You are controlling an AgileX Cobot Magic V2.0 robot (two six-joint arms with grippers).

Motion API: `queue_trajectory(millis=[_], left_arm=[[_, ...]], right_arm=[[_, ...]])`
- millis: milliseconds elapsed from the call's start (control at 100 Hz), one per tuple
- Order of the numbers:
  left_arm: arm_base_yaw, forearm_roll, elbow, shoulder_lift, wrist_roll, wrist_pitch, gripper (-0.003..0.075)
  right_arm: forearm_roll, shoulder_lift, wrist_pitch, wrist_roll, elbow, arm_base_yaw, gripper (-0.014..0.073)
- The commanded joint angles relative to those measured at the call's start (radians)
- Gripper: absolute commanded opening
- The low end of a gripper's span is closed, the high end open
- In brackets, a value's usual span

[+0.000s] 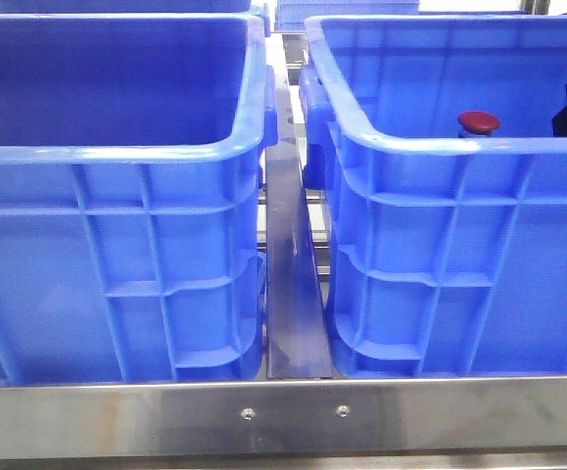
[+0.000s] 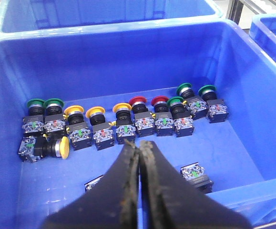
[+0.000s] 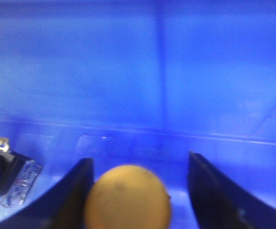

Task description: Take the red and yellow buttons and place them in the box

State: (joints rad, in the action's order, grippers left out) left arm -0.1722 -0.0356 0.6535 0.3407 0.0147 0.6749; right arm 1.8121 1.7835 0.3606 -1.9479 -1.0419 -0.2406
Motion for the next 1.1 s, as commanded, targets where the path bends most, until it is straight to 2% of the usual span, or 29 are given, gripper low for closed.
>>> queue_trajectory(millis=[0, 440, 820, 940, 1090], left_arm=[[0.002, -0.006, 0.026, 0.008, 0.006, -0.08, -0.0019], [0.002, -0.006, 0.026, 0.008, 0.006, -0.08, -0.0019], [0.002, -0.006, 0.026, 0.008, 0.006, -0.08, -0.0019], [0.002, -0.006, 0.026, 0.008, 0.006, -0.08, -0.0019], [0.002, -0.006, 0.026, 0.008, 0.006, -0.08, -0.0019]], right_arm=[[0.107, -0.061, 0.013, -0.013, -0.024, -0.006, 0.0476], [0.107, -0.269, -0.003, -0.013, 0.041, -0.006, 0.0476], [0.107, -0.625, -0.012, 0.057, 0.2, -0.003, 0.0475], [0.107, -0.74, -0.08, 0.073, 0.253, 0.028, 0.0475], [0.107, -0.869, -0.225, 0.073, 0.289, 0.124, 0.0454]])
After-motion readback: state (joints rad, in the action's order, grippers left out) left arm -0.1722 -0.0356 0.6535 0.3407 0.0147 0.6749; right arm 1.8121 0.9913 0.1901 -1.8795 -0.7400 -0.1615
